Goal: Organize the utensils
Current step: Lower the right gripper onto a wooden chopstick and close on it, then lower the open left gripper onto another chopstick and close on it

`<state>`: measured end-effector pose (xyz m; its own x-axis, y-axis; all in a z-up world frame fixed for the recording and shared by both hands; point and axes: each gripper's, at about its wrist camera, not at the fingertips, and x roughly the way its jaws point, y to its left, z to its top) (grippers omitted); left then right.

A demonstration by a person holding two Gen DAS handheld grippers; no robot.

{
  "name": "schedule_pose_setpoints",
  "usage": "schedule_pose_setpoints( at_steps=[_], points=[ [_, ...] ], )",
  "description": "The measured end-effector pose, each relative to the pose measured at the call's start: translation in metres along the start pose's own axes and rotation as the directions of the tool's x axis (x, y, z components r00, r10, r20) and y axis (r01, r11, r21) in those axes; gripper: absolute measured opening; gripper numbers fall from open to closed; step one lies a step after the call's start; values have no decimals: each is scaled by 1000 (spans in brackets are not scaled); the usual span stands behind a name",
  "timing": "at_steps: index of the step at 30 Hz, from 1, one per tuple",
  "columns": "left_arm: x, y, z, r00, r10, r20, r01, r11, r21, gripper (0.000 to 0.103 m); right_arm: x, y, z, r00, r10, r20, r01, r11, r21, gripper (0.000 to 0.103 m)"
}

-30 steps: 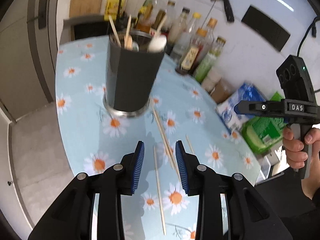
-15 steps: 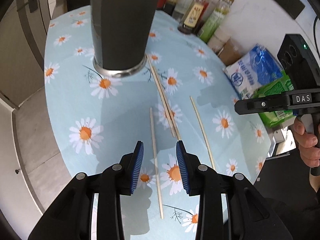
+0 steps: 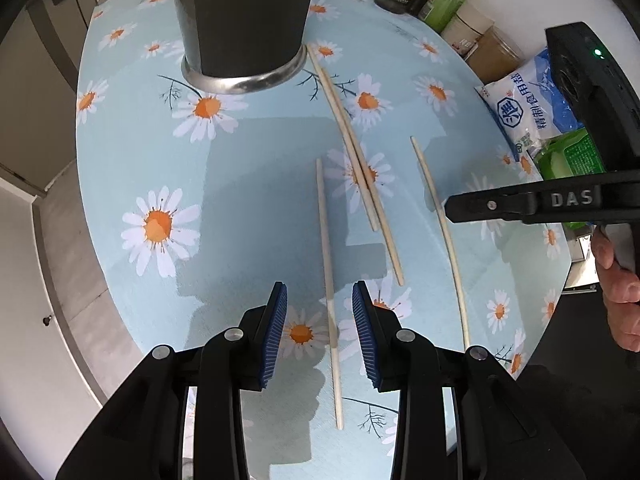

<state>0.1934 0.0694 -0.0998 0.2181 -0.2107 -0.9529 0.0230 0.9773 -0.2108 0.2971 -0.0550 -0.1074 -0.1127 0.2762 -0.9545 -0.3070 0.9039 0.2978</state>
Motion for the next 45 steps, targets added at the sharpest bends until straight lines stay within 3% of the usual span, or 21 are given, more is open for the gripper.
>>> schedule_pose_setpoints(
  at_steps=[6,12,15,22,32,39,43,45],
  points=[
    [4,3,-2,1000,-15,2,15,1000,-18,33,12,9,2,992,-126,15,126,992,-18,18],
    [3,4,0,999,-34,3,34,999,-31,33,19,37,-5,948,-308,82,313,948,-59,15],
    [2,5,1,999,-32,3,32,999,-27,33,22,43,-6,934,-345,93,351,934,-62,8],
    [4,2,4,1000,-7,-6,7,1000,-26,34,19,38,-2,956,-282,85,285,958,-24,5],
    [14,-9,20,996,52,-78,-55,998,-37,34,-9,-9,-7,994,-99,39,99,995,3,5],
    [22,-17,28,986,116,-120,-123,991,-53,33,-43,-24,-18,997,45,58,-44,999,-23,5],
    [29,-15,34,980,120,-158,-133,989,-68,33,-65,-21,-26,993,47,112,-38,996,-82,5],
    [32,-16,37,975,143,-167,-155,986,-59,30,-72,-24,-29,992,80,98,-71,993,-90,5]
  ],
)
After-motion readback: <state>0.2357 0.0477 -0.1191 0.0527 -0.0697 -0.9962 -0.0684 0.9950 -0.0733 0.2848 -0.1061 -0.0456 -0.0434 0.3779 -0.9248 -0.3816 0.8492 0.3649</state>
